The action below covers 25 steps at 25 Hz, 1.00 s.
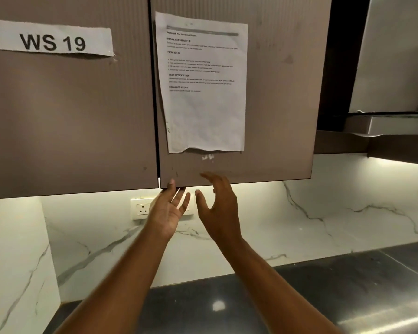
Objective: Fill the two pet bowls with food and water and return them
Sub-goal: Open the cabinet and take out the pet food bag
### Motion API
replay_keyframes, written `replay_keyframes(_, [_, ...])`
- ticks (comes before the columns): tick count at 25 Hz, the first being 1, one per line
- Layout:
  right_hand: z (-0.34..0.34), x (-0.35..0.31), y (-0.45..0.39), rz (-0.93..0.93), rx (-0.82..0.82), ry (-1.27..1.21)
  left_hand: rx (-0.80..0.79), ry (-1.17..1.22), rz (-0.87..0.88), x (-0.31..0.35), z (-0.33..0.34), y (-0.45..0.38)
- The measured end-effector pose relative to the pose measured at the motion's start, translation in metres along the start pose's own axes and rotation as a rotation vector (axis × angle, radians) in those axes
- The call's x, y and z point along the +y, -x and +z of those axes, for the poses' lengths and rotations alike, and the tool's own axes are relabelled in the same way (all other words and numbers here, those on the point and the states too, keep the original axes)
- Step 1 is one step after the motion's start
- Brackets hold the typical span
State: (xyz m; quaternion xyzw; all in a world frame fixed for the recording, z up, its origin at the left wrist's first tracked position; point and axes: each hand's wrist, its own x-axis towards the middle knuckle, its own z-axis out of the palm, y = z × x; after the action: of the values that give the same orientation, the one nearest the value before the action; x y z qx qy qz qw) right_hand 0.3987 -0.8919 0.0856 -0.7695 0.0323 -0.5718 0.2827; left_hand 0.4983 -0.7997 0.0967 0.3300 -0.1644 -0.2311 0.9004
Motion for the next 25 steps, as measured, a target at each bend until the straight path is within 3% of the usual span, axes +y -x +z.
replay_keyframes(7, [-0.001,-0.012,0.006,-0.057,-0.040,-0.009,0.096,-0.151,0.128,-0.008,0.007,0.039])
replay_keyframes(16, [-0.043,-0.061,0.059,-0.124,-0.014,0.052,0.053,-0.221,0.168,-0.014,0.028,0.145])
replay_keyframes(25, [-0.124,-0.119,0.110,0.027,0.086,0.066,-0.248,-0.477,0.106,-0.028,0.052,0.262])
